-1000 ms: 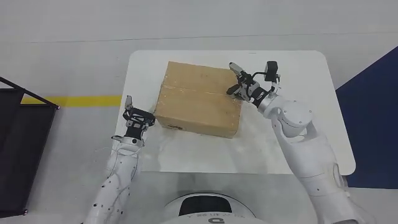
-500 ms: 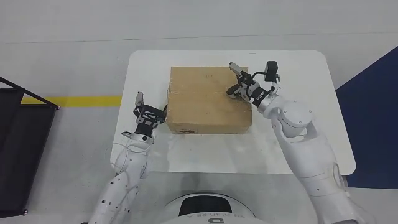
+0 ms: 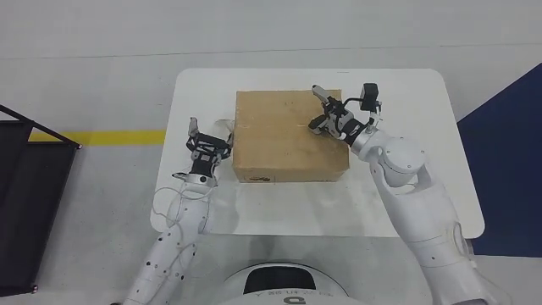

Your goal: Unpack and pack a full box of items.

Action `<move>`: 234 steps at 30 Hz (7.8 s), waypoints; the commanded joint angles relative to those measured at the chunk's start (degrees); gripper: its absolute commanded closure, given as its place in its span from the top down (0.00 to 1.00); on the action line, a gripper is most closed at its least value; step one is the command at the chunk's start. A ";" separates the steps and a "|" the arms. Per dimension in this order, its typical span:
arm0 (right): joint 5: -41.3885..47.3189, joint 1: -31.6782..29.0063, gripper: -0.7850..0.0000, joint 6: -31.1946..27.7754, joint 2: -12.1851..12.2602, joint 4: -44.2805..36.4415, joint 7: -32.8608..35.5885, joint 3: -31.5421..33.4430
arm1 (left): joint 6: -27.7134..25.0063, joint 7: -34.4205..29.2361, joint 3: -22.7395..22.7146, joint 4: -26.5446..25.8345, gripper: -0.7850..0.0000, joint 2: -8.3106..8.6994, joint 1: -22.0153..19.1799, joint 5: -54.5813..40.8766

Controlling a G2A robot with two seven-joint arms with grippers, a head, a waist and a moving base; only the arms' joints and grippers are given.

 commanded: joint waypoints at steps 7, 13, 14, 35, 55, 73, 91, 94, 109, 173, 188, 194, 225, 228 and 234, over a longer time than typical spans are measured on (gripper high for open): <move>0.00 0.00 1.00 0.00 0.00 0.00 0.00 0.00 | 3.56 2.70 -1.79 -3.60 1.00 -0.07 1.88 -3.45; 0.00 0.00 1.00 0.00 0.00 0.00 0.00 0.00 | 3.77 0.86 -1.38 -6.16 1.00 -0.12 1.29 -1.69; 0.00 0.00 1.00 0.00 0.00 0.00 0.00 0.00 | 3.98 0.45 -0.80 -6.66 1.00 -0.20 0.88 -1.01; 0.00 0.00 1.00 0.00 0.00 0.00 0.00 0.00 | 1.40 -9.64 15.14 -7.83 1.00 -2.48 -7.07 13.32; 7.46 -4.74 1.00 -8.35 -0.01 -4.67 -3.94 6.45 | 3.20 -9.28 18.46 1.49 1.00 -3.95 -9.98 12.47; 2.98 -3.68 1.00 -2.93 0.45 -5.89 3.80 2.54 | 0.79 -10.88 21.00 3.43 1.00 -5.11 -13.51 13.42; 2.31 0.26 1.00 0.27 -0.17 -3.69 -1.10 -1.39 | -1.65 -10.25 22.37 4.56 1.00 -5.77 -15.93 15.96; 5.15 -5.66 1.00 -4.77 0.18 -6.05 -2.70 2.91 | -2.06 -10.97 24.05 4.21 1.00 -6.28 -17.23 17.00; 16.11 -24.45 1.00 -26.90 -0.17 -13.28 -11.08 14.70 | -2.25 -8.71 22.63 -0.74 1.00 -6.52 -15.50 13.34; -6.72 -2.53 1.00 12.88 -0.59 -7.63 -11.13 -0.56 | -5.22 1.85 -5.17 -3.00 1.00 -1.02 -2.29 5.37; -2.34 -7.18 1.00 3.21 -1.01 -10.93 -15.46 1.87 | -5.21 0.09 0.79 2.77 1.00 -1.48 -6.48 10.52; 6.55 -13.10 1.00 -8.40 -1.41 -13.55 -17.31 5.82 | -5.04 0.03 0.45 3.44 1.00 -1.33 -6.81 10.56; -13.74 20.47 0.00 19.55 -5.19 2.74 -4.13 -23.13 | -4.27 1.81 1.14 4.35 1.00 -1.04 -6.00 11.54; -14.06 24.46 0.00 23.31 -6.29 7.32 -2.47 -26.74 | -4.27 1.81 1.14 4.35 1.00 -1.04 -6.00 11.54; -15.88 29.32 0.00 29.16 -7.85 14.21 0.36 -31.98 | -4.27 1.81 1.14 4.35 1.00 -1.04 -6.00 11.54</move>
